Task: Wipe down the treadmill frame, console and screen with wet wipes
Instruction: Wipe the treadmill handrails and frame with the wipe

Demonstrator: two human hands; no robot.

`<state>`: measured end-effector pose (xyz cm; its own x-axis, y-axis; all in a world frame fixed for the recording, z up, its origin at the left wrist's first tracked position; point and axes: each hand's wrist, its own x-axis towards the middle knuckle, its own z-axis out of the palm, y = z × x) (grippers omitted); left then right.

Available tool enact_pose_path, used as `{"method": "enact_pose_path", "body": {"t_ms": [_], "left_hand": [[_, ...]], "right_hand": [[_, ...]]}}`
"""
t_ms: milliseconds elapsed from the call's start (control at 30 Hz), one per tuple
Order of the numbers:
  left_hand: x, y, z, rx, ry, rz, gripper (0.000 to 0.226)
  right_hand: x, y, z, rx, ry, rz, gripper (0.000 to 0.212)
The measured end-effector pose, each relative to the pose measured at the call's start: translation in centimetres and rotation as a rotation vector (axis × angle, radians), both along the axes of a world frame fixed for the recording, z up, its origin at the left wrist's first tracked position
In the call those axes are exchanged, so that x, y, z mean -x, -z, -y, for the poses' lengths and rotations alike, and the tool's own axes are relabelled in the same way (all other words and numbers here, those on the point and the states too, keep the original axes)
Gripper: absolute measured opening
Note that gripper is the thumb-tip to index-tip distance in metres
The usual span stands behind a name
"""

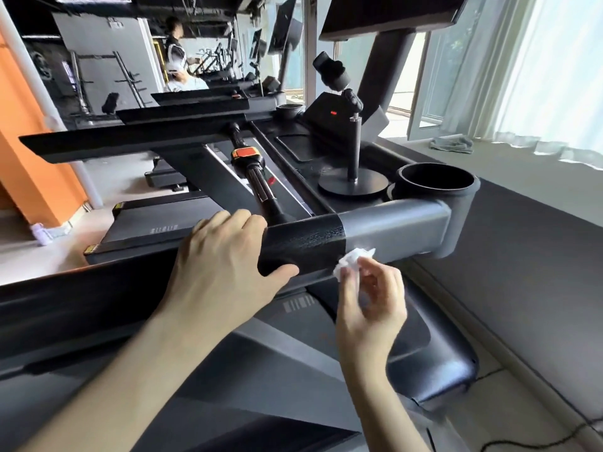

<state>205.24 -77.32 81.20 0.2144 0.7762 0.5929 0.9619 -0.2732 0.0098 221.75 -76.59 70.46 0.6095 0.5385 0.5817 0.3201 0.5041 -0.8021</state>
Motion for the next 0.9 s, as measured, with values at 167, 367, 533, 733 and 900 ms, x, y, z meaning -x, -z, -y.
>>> {"method": "enact_pose_path", "body": {"t_ms": [167,367,533,733,900], "left_hand": [[-0.1,0.7,-0.1,-0.055,-0.019,0.014,0.051],[-0.1,1.1,-0.6,-0.09,-0.016,0.041,0.054],[0.0,1.3,-0.7,-0.107,-0.009,0.045,0.056],[0.1,1.4,-0.5,-0.121,-0.015,0.034,0.055],[-0.3,1.4,-0.6,-0.108,-0.036,0.038,0.055]], "right_hand": [[-2.1,0.0,-0.8,-0.07,0.015,0.287,0.009],[-7.1,0.2,-3.9,-0.051,0.117,-0.084,0.008],[-2.1,0.2,-1.4,-0.099,0.002,0.155,0.013],[-5.1,0.0,-2.2,-0.103,0.012,0.258,0.023],[-6.4,-0.4,-3.7,-0.075,0.11,-0.069,0.004]]}}
